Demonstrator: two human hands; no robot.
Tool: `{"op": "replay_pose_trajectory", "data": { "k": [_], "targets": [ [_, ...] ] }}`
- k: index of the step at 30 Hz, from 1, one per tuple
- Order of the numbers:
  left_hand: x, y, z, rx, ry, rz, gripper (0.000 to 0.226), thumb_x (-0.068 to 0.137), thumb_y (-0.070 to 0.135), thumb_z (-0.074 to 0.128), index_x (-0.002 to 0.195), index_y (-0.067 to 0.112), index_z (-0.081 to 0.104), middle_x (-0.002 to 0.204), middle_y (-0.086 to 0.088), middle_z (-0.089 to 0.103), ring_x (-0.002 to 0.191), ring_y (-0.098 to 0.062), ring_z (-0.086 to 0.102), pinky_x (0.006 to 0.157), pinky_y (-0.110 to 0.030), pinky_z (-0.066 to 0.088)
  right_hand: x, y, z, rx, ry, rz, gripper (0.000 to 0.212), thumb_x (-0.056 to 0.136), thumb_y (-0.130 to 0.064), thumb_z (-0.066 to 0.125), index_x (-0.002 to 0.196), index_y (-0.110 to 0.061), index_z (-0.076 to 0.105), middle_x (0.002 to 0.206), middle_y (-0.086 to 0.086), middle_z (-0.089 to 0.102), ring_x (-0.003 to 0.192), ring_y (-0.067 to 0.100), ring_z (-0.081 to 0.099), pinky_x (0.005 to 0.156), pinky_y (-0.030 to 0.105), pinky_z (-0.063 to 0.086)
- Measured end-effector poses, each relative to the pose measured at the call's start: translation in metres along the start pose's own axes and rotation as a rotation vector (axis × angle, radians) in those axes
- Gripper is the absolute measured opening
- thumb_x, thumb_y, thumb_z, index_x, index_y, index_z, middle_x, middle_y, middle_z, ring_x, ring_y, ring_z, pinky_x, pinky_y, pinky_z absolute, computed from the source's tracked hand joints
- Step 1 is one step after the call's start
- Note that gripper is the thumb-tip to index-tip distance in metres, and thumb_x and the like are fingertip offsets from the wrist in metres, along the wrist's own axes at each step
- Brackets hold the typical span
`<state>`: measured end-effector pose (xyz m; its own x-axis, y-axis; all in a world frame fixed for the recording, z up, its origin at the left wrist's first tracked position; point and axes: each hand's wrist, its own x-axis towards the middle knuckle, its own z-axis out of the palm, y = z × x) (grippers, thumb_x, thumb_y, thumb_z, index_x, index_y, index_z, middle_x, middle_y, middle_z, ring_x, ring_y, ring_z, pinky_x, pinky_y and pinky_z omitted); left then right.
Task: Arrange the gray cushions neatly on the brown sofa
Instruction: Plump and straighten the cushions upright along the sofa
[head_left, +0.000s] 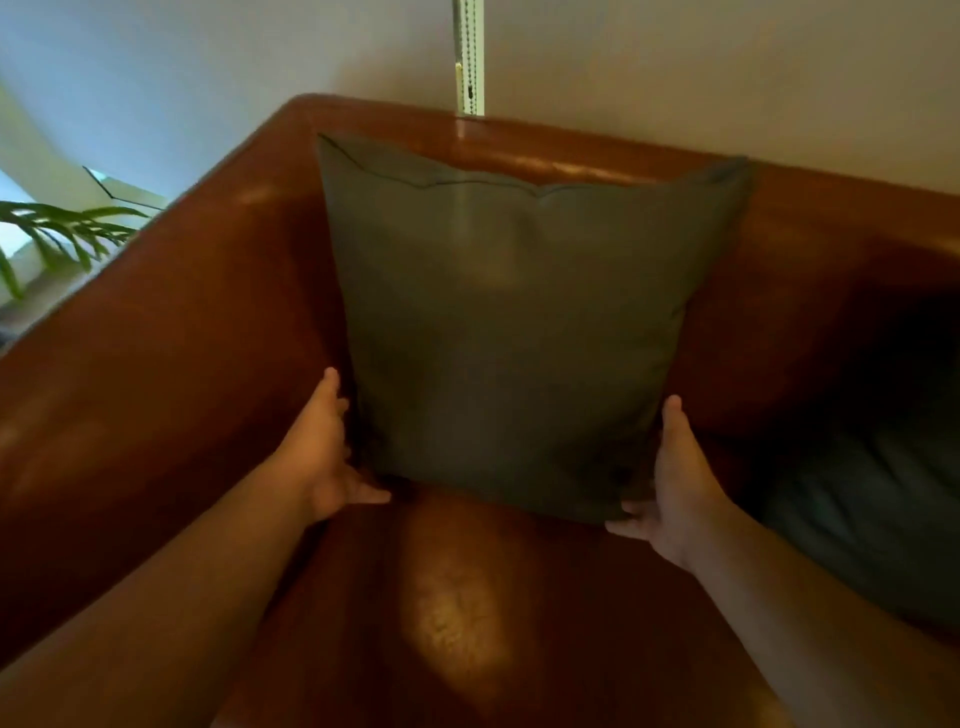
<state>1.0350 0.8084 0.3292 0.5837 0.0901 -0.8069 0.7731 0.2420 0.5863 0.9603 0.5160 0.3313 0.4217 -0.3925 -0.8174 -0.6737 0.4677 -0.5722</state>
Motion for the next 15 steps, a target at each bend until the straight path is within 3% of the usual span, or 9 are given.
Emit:
{"op": "replay_pose_trajectory", "data": {
  "k": [4, 8, 11, 13, 15],
  "targets": [
    [0.047, 0.01, 0.015, -0.026, -0.107, -0.084, 0.087, 0.089, 0.09, 0.033, 0.162, 0.042, 0.034, 0.17, -0.005, 0.035, 0.149, -0.047, 0.039, 0.11, -0.084, 0.026, 0.016, -0.001, 0.011, 0.03, -0.008, 0.027, 0.098, 0.086, -0.089, 0.042, 0.167, -0.037, 0.022, 0.174, 0.011, 0.024, 0.154, 0.047, 0.029, 0.115, 0.075, 0.031],
    [0.069, 0.012, 0.024, -0.055, -0.171, -0.081, 0.079, 0.086, 0.086, 0.041, 0.146, 0.039, 0.055, 0.158, -0.004, 0.053, 0.134, -0.042, 0.052, 0.084, -0.084, 0.044, 0.026, 0.005, 0.027, 0.055, -0.034, 0.052, 0.104, 0.078, -0.094, 0.046, 0.165, -0.041, 0.026, 0.175, 0.003, 0.022, 0.156, 0.042, 0.026, 0.113, 0.075, 0.03],
    [0.072, 0.009, 0.024, -0.073, -0.172, -0.044, 0.061, 0.088, 0.078, 0.042, 0.127, 0.038, 0.067, 0.138, 0.0, 0.066, 0.134, -0.041, 0.052, 0.096, -0.084, 0.036, 0.027, 0.013, 0.035, 0.08, -0.014, 0.034, 0.105, 0.075, -0.097, 0.047, 0.163, -0.043, 0.029, 0.174, 0.0, 0.023, 0.157, 0.039, 0.026, 0.113, 0.075, 0.029],
    [0.069, 0.006, 0.025, -0.103, -0.176, 0.005, 0.048, 0.091, 0.071, 0.044, 0.103, 0.04, 0.078, 0.109, 0.003, 0.078, 0.121, -0.035, 0.061, 0.094, -0.077, 0.043, 0.023, 0.016, 0.042, 0.103, -0.01, 0.0, 0.098, 0.078, -0.096, 0.047, 0.161, -0.046, 0.034, 0.173, -0.002, 0.028, 0.156, 0.038, 0.029, 0.111, 0.074, 0.034],
    [0.065, 0.002, 0.029, -0.119, -0.199, 0.069, 0.046, 0.092, 0.066, 0.045, 0.103, 0.041, 0.082, 0.104, 0.01, 0.083, 0.116, -0.029, 0.068, 0.094, -0.07, 0.051, 0.02, 0.016, 0.047, 0.124, -0.007, -0.057, 0.089, 0.082, -0.093, 0.048, 0.158, -0.049, 0.038, 0.171, -0.003, 0.03, 0.156, 0.037, 0.03, 0.111, 0.073, 0.035]
  ]
}}
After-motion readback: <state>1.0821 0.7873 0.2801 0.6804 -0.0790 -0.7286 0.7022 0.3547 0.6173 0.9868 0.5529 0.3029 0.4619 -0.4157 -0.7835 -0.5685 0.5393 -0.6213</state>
